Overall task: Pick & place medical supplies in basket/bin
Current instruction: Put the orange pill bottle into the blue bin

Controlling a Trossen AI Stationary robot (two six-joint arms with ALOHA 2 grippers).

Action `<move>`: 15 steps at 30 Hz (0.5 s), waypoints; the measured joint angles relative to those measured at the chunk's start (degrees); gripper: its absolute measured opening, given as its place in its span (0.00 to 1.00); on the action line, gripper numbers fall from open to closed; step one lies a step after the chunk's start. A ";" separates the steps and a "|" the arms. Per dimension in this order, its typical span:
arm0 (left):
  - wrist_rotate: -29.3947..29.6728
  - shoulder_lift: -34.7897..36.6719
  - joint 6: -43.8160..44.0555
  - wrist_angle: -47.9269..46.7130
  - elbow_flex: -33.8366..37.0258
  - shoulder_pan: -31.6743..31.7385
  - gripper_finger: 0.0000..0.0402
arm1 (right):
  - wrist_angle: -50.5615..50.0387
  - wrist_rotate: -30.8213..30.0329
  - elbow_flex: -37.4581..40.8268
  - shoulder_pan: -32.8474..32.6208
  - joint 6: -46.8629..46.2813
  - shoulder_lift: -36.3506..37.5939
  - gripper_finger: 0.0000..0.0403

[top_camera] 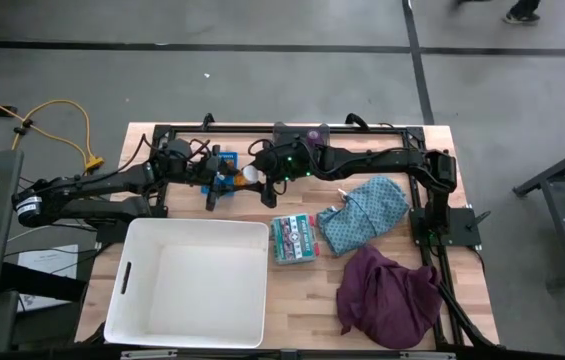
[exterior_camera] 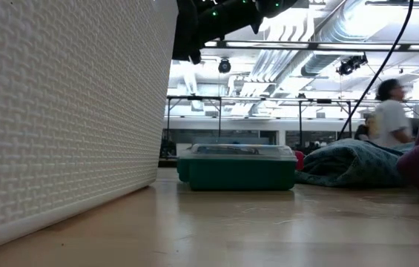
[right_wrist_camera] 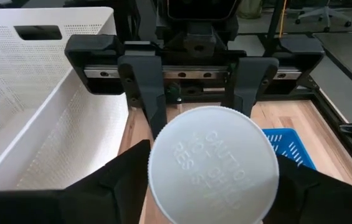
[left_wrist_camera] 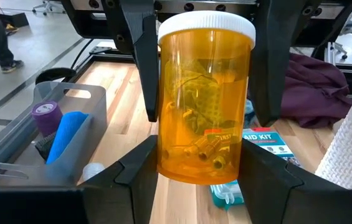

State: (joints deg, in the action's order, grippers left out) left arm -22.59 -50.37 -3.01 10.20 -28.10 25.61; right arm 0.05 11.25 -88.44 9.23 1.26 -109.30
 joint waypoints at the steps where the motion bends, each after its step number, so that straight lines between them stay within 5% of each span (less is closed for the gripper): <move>1: 0.00 0.00 0.00 0.00 0.00 0.00 0.44 | -0.02 0.06 0.00 0.00 0.02 0.00 0.59; 15: 0.39 0.00 0.00 0.22 0.00 0.04 0.44 | -1.15 -0.77 0.00 0.13 0.00 0.00 0.65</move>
State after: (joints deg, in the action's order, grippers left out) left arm -22.20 -50.37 -3.01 10.41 -28.10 25.65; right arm -1.09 10.48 -88.44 9.37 1.26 -109.30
